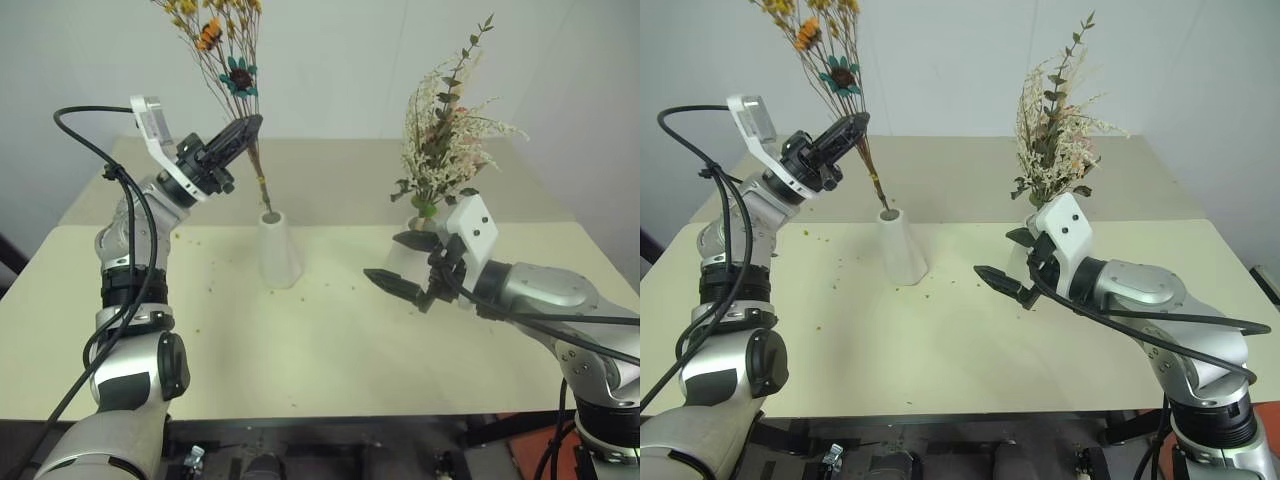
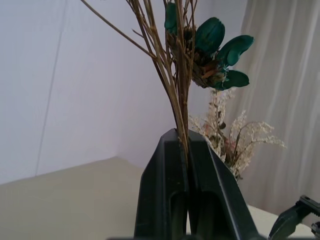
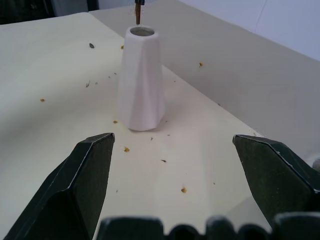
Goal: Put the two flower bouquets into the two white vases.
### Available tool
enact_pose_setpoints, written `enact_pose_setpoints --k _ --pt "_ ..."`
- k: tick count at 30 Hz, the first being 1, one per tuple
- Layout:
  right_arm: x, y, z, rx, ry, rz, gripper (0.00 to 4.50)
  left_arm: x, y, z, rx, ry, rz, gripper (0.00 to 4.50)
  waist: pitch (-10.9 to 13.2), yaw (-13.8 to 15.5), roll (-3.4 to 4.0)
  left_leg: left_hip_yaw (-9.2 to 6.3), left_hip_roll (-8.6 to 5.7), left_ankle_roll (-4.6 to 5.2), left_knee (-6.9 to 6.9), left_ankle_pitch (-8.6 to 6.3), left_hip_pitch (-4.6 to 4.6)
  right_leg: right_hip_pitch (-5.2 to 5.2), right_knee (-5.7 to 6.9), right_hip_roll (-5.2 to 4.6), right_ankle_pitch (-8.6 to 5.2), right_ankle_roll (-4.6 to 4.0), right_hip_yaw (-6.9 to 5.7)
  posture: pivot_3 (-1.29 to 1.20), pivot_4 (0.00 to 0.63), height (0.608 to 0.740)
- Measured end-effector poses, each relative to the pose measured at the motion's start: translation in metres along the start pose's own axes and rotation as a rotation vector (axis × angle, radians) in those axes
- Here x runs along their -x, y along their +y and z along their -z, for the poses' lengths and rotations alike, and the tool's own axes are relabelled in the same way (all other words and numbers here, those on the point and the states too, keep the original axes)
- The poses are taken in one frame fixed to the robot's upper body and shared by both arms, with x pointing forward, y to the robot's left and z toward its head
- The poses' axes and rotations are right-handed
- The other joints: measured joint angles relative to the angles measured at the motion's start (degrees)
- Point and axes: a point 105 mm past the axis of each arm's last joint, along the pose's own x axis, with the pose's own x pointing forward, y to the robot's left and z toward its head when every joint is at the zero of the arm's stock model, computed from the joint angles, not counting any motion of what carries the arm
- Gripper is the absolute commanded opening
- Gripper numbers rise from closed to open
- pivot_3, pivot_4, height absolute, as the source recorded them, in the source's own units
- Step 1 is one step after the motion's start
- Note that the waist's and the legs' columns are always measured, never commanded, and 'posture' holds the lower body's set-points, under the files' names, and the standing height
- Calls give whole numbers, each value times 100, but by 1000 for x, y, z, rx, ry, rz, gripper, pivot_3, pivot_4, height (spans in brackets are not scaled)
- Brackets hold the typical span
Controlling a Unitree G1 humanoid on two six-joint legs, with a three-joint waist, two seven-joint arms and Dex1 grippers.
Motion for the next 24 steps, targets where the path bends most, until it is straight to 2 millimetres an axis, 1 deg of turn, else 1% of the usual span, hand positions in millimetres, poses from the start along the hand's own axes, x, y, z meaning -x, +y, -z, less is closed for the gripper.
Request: enact_pose_setpoints --k 3,7,11,18,21,24 --pt "0 0 0 0 0 2 4500 3 2 2 4 -4 7 37 0 12 0 0 0 0 0 0 0 0 1 0 0 0 0 0 150 740" --pt "0 -1 0 2 3 3 4500 2 6 2 4 -10 6 37 0 21 0 0 -1 0 0 0 -1 0 -1 -1 0 1 0 0 150 740" --pt "1 -1 1 4 8 6 4500 4 9 9 13 -13 -1 37 0 17 0 0 -1 0 0 0 -1 0 0 -1 0 0 0 0 150 740" --pt "2 -1 5 -3 22 12 4500 2 4 18 27 -29 43 37 0 14 0 0 -1 0 0 0 -2 0 -1 -1 0 1 0 0 150 740" --pt "2 -1 5 -3 24 13 4500 6 2 23 14 -24 58 37 0 11 0 0 0 0 0 0 0 0 0 0 0 1 0 0 150 740" --pt "2 0 5 1 22 12 4500 9 5 28 2 -9 44 37 0 17 0 0 -1 0 1 0 -1 0 1 0 -1 1 0 0 150 740"
